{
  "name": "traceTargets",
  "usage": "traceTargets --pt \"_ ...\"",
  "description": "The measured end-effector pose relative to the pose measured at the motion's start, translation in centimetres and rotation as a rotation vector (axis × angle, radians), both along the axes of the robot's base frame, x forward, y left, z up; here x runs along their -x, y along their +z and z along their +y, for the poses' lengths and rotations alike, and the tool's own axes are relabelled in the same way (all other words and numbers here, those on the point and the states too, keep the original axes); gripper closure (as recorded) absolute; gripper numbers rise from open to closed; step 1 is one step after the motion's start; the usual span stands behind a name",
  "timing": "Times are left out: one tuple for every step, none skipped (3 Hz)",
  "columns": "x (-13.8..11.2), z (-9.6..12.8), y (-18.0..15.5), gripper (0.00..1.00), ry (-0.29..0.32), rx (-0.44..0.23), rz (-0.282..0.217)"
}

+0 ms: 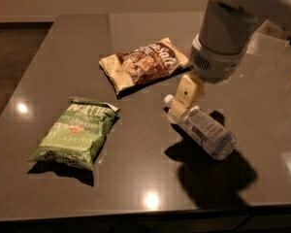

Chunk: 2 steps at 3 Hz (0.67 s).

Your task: Place blue plastic bottle upright

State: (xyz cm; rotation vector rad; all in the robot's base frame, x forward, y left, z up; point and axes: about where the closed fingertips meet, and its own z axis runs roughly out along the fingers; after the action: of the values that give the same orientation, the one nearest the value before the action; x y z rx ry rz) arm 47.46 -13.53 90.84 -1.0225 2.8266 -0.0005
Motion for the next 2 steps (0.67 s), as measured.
traceTargets --pt "0.1 0.2 -2.6 0.00 -0.062 0.014 0.023" --pt "-0.2 0.5 -5.1 0.01 -0.098 0.019 0.059"
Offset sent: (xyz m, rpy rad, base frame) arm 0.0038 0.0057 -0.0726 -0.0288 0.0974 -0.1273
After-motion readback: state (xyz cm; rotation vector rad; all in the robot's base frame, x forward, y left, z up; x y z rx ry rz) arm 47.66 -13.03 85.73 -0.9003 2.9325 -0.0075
